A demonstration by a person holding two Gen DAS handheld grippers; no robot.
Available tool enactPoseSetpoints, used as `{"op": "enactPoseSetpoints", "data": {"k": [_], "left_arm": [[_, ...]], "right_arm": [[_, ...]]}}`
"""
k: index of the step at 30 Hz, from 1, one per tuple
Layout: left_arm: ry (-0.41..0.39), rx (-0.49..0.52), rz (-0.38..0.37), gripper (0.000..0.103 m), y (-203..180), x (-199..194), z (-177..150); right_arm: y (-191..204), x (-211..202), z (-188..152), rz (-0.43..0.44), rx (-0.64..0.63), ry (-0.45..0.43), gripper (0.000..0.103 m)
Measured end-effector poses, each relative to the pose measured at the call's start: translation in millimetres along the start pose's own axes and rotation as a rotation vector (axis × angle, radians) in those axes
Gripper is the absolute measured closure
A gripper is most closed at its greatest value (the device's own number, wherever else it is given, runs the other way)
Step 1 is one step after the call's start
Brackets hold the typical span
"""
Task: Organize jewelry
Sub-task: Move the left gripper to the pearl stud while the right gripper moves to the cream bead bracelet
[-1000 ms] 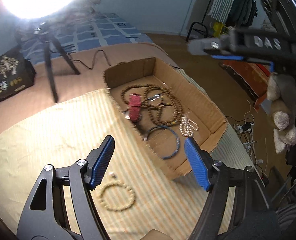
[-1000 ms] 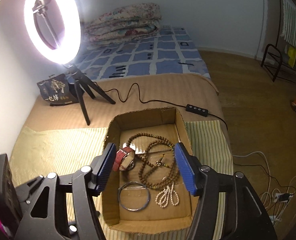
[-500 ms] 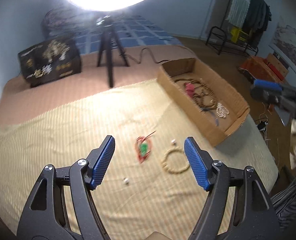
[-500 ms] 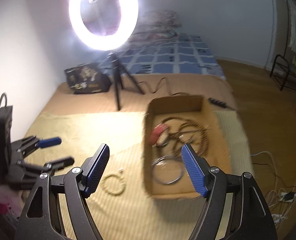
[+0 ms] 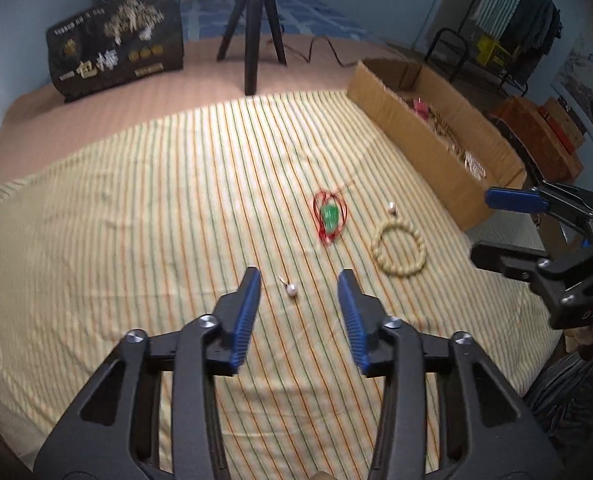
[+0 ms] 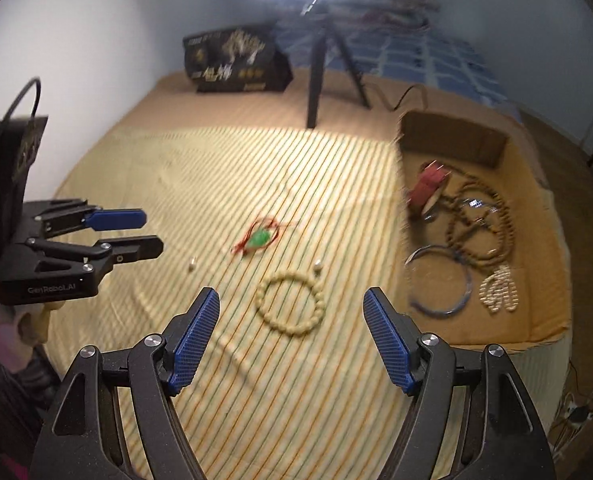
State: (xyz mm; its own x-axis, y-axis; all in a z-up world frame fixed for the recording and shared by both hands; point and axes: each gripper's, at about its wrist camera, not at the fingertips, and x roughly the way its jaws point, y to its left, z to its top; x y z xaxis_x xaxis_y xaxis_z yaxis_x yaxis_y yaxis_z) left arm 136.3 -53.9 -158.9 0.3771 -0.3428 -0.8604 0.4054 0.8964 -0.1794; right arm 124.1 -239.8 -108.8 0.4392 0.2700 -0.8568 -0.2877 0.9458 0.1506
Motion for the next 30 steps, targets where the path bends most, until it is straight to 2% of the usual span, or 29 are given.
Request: {"op": "enactPoseSetpoints", "data": {"k": [4, 7, 11, 14, 22, 30], "left_arm": [[0.044, -0.017, -0.016, 0.067, 4.1, 16.7, -5.7], [0.061, -0.014, -0.013, 0.068, 5.4, 24.2, -7.3], [0.082, -0.019, -0.014, 0.071, 7.7, 33.6, -8.7], [0.088, -0.016, -0.013, 0.074, 8.5, 37.8, -8.4], [0.106, -0.022, -0.014, 0.075, 10.4, 50.9, -6.4], [0.093, -0.016, 0.006, 0.082, 9.7, 61.8, -6.0]], "right_arm": [[3.9, 21.6, -6.1, 0.001, -0.01, 0.046, 0.029], [6.2, 35.6, -9.3, 0.021, -0.011, 0.079, 0.044], [13.2, 48.9, -11.9, 0.044, -0.037, 0.113, 0.046], [18.5, 57.1, -12.0, 0.05, -0.059, 0.132, 0.055], [21.2, 71.7, -11.4, 0.023, -0.082, 0.152, 0.06], [22.0, 84.2, -15.4, -0.005, -0.095, 0.155, 0.062]]}}
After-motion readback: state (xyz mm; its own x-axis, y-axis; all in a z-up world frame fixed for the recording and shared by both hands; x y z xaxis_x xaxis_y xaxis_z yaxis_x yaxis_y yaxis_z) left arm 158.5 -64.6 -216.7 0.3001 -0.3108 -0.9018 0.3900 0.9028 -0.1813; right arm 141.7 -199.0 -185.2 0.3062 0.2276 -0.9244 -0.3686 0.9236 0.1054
